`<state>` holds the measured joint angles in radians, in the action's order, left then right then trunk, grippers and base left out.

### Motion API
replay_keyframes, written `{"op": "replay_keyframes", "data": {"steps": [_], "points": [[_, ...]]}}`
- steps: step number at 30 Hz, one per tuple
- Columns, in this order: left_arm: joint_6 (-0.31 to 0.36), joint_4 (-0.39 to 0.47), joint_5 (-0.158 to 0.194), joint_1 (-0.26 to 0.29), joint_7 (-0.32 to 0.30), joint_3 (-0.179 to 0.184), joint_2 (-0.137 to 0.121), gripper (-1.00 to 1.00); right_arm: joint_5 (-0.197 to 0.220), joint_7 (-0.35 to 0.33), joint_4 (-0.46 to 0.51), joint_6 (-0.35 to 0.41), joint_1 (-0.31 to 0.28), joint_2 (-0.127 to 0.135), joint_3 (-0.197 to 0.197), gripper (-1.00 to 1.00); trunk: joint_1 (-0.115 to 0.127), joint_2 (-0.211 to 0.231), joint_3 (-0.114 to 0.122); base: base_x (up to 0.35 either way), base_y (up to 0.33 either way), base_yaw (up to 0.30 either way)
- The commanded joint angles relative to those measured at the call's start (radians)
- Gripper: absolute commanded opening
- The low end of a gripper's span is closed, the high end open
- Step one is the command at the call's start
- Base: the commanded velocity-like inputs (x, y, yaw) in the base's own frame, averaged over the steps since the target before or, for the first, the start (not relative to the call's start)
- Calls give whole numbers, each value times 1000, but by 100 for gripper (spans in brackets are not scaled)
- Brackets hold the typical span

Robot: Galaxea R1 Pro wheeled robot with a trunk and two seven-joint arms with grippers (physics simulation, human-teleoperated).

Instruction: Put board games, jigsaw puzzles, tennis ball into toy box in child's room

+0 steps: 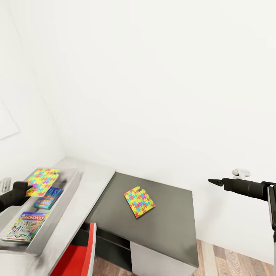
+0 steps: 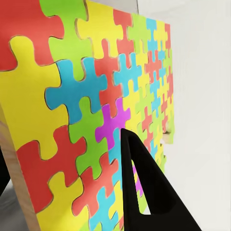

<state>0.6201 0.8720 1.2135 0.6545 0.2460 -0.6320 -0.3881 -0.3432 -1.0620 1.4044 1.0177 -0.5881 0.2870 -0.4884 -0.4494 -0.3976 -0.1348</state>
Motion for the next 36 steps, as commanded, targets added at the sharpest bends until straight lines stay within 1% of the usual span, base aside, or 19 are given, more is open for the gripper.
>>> {"op": "replay_keyframes", "data": {"steps": [1, 6, 15, 36], "points": [[4, -2, 2, 7, 9, -1, 0, -100, -10, -10, 1, 5, -1, 0, -1, 100, -1, -2, -4, 0, 0, 0], [1, -29, -16, 24, 9, -1, 0, -100, -10, -10, 1, 5, -1, 0, -1, 100, -1, -2, -12, 0, 0, 0], [-2, -82, -28, 54, 9, 0, -1, -100, -10, -10, 1, 5, -1, 1, -1, 100, -1, -2, -27, 0, 0, 0], [-3, -103, -32, 65, 11, 0, -1, -100, -10, -10, 1, 5, -1, 3, -1, 100, -1, -2, -61, 0, 0, 0]]}}
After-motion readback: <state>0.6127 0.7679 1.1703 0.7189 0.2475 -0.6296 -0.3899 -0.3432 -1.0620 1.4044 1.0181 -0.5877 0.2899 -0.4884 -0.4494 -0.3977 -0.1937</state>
